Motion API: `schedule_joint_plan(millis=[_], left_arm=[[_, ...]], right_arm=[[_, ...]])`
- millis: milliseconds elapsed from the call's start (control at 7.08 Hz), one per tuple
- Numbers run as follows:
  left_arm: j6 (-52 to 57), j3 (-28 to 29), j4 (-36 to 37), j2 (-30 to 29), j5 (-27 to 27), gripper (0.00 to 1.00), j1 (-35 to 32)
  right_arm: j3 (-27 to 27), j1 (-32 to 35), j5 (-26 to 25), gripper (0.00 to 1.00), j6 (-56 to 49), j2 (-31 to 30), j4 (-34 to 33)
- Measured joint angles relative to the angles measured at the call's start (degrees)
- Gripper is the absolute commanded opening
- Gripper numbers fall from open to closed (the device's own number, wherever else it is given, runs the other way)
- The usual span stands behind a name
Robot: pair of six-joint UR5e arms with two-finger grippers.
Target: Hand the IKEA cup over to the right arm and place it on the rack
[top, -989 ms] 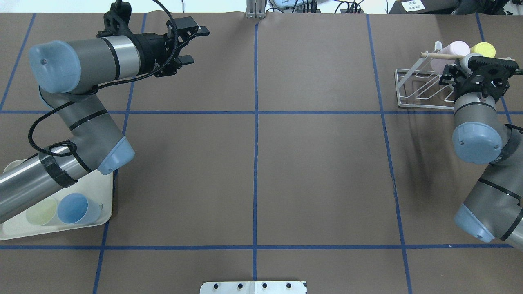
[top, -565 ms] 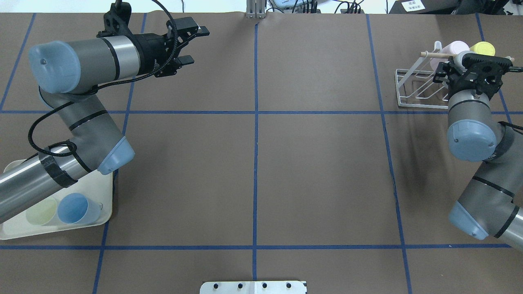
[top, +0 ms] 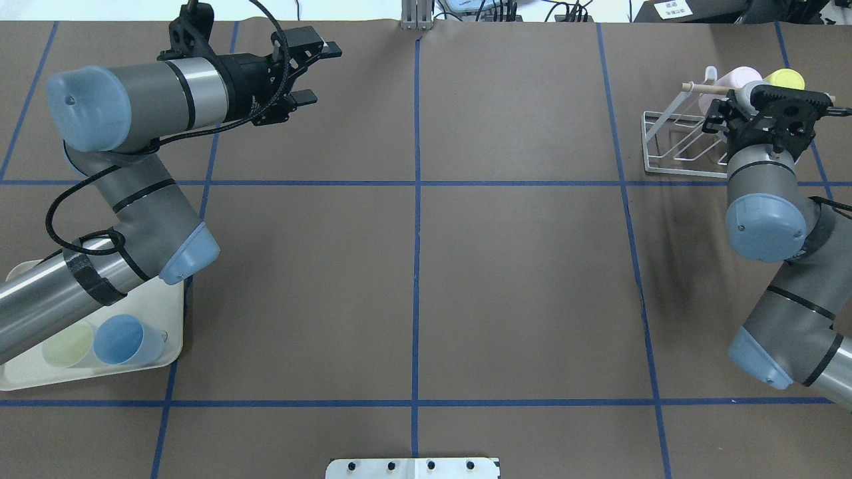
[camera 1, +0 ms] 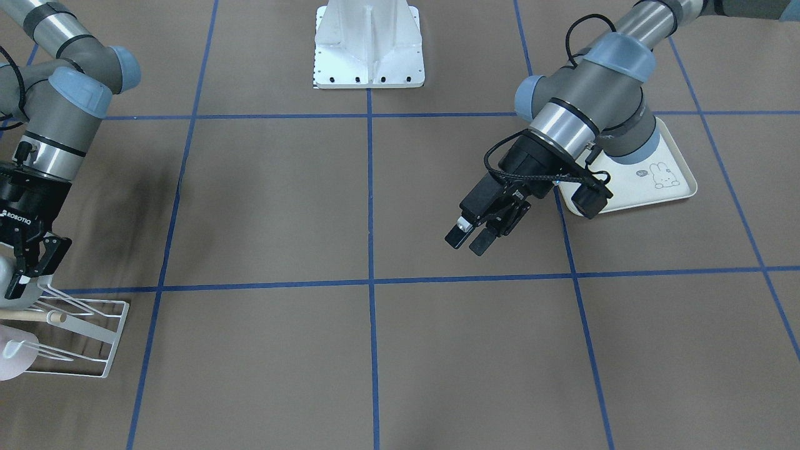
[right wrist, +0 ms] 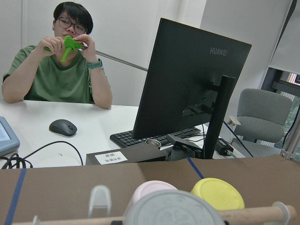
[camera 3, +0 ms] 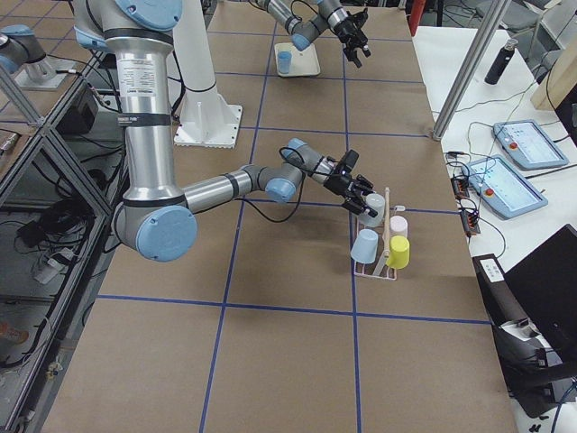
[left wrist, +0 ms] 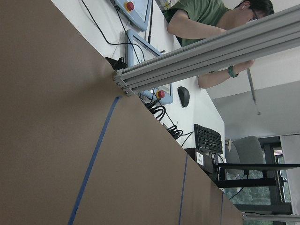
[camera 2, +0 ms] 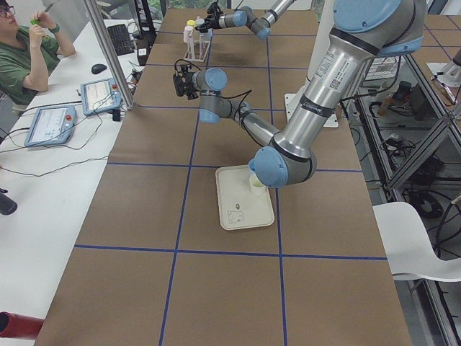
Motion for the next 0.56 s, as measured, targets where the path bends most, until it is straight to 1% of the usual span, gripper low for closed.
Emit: schedule_joint_plan(millis=[565], left_arm=[[0.0,0.2,0.0,0.0,0.0,1.00,0.1]], right_arm=[[-1.1,0.0,0.2,0.00,0.4,-0.1,0.1]])
